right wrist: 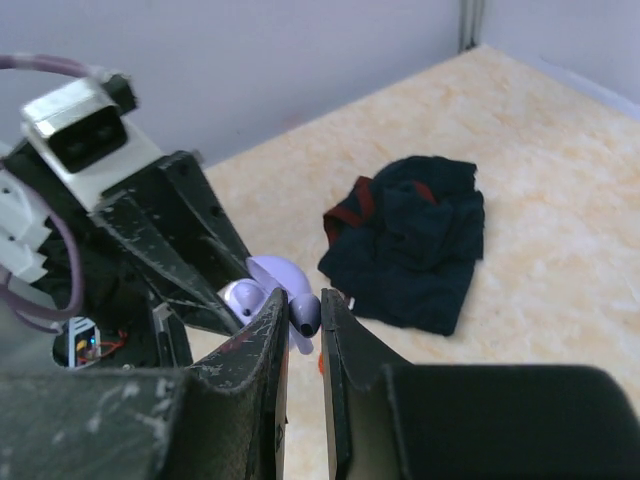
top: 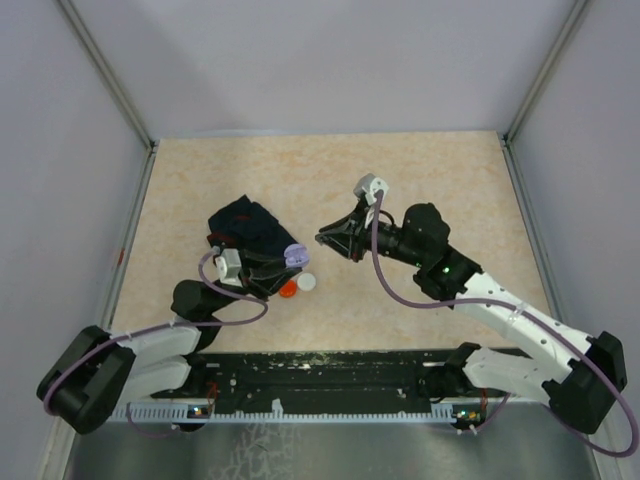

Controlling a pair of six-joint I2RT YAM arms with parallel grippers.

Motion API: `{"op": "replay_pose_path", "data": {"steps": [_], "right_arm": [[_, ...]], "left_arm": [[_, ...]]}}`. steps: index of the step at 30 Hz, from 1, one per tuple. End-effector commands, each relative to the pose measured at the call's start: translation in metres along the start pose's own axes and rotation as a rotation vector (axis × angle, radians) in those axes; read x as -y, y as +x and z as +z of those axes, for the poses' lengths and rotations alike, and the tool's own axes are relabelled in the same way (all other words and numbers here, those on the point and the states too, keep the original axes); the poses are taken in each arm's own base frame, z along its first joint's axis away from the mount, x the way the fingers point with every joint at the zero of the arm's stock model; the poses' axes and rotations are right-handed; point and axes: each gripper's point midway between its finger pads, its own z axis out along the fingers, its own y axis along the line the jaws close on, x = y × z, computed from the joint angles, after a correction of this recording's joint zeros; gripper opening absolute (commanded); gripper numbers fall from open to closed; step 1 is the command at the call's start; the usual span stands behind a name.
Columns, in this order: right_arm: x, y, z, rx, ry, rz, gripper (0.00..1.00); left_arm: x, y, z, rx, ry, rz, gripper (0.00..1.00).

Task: Insert the wireless bluetooth earbuds into the charging case
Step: Place the earbud in the charging case.

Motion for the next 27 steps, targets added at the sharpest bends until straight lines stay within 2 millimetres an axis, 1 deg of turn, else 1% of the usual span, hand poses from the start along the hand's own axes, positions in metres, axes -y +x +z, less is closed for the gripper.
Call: {"op": "replay_pose_path", "data": {"steps": [1, 4, 10, 15, 27], "right_arm": [[-0.035, -0.034, -0.004, 0.139, -0.152, -0.065, 0.14], [-0.041, -0.033, -0.001, 0.152, -0.175, -0.074, 0.14], [-0.052, -0.026, 0.006, 0.149, -0.219, -0.072, 0.14], [-0.053, -0.021, 0.013, 0.141, -0.226, -0.065, 0.14], [-0.057, -0.006, 0.018, 0.110, -0.242, -0.052, 0.14]], "left_arm": [[0.005, -0.027, 0.010, 0.096, 0.038, 0.000, 0.00], [0.010, -0.031, 0.011, 0.118, 0.061, -0.008, 0.00], [0.015, -0.034, 0.012, 0.127, 0.097, -0.014, 0.00], [0.019, -0.036, 0.011, 0.129, 0.112, -0.008, 0.00], [0.022, -0.047, 0.011, 0.155, 0.117, 0.003, 0.00]]}}
